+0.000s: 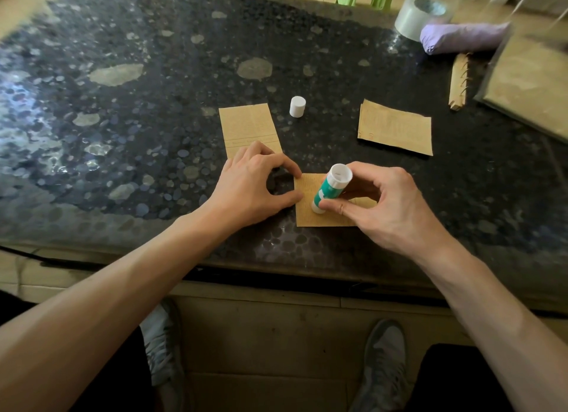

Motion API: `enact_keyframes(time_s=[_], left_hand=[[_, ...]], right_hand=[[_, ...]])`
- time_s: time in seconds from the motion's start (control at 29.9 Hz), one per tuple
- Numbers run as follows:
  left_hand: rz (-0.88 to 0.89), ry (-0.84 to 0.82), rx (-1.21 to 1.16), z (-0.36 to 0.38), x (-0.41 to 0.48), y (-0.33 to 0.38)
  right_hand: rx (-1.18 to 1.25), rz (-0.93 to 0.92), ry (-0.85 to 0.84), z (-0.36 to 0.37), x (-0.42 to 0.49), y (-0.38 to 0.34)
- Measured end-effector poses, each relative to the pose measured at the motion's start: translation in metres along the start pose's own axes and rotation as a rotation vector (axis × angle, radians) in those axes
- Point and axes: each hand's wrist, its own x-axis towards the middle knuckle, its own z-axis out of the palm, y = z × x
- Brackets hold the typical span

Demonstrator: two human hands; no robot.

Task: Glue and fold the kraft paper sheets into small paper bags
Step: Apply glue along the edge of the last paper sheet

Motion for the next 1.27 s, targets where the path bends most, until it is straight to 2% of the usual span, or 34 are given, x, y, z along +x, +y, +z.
enact_keyframes(time_s=[0.5, 0.9, 1.0, 1.1, 1.17, 1.27], left_hand=[[0.013, 0.011, -0.007, 0.002, 0.001, -0.003], [0.026, 0.012, -0.007, 0.002, 0.001, -0.004], [0.023, 0.015, -0.012, 0.002, 0.001, -0.004], [0.030, 0.021, -0.015, 0.002, 0.000, -0.004], [0.042, 0.028, -0.005, 0.003, -0.001, -0.004], [0.048, 0.047, -0.008, 0.004, -0.002, -0.004]], right_hand=[[0.041, 0.006, -0.117, -0.005, -0.005, -0.003], [0.101, 0.024, -0.147, -0.007, -0.009, -0.002], [0.225, 0.047, -0.101, -0.010, -0.011, 0.000], [0.344, 0.057, 0.067, -0.008, -0.010, 0.002], [0.279, 0.044, 0.143, -0.004, -0.007, 0.004], [0.130, 0.048, 0.144, 0.004, -0.006, 0.008]])
